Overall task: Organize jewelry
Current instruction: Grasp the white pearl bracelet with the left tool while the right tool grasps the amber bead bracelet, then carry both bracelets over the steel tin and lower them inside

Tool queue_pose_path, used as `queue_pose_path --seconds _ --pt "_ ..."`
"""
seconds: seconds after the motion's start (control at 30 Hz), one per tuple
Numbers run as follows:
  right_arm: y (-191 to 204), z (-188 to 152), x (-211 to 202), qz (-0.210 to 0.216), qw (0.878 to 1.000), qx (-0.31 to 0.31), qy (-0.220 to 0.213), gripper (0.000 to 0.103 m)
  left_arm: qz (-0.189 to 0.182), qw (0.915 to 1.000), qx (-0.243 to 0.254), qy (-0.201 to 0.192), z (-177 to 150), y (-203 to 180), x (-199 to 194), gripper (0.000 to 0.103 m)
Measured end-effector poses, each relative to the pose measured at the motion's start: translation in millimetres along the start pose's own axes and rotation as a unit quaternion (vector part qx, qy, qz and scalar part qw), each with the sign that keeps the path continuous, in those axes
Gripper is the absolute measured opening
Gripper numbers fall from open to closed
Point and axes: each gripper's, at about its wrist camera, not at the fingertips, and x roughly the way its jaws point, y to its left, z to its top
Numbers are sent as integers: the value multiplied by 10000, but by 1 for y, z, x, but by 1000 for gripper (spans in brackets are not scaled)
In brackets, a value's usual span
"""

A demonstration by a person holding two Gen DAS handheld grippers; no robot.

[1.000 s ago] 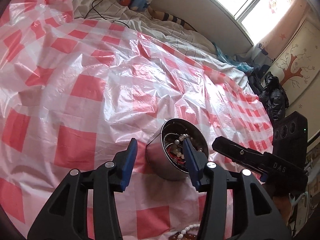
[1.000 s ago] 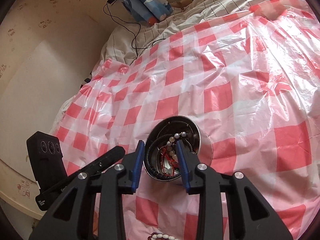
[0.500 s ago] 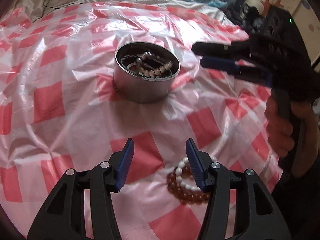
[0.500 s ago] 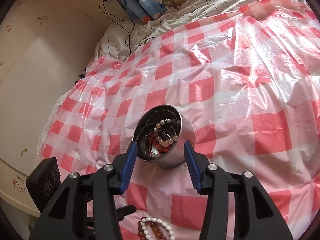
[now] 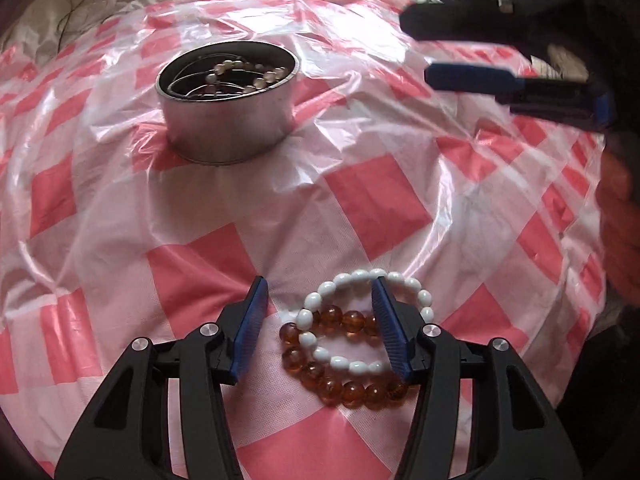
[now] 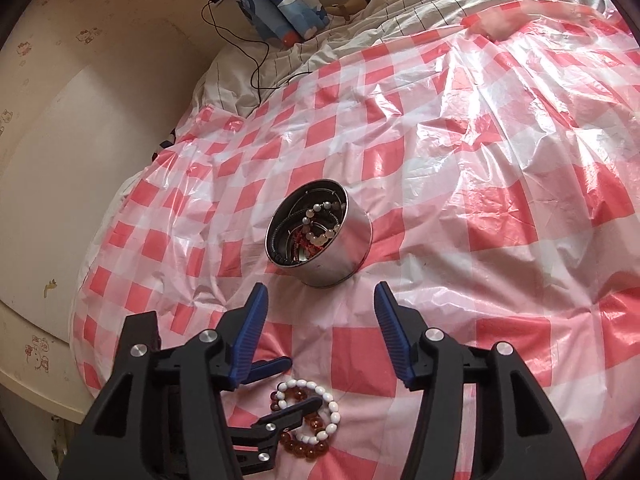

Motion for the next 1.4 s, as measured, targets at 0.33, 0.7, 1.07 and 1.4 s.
queue_pose_path --seconds 0.33,0.7,1.07,1.4 --pt "11 -11 -5 4 9995 -272 163 55 -426 9954 -669 -531 1 23 -36 6" --pt "60 -70 58 -196 9673 -1969 1584 55 155 9785 -1956 -636 -25 117 -60 7" --pt "54 -94 70 -745 9510 -2434 1755 12 83 9781 -2033 -450 -40 127 -55 7" --pt "28 -40 17 2250 9720 -189 657 13 -1071 9585 -2349 -1212 -27 118 -86 7"
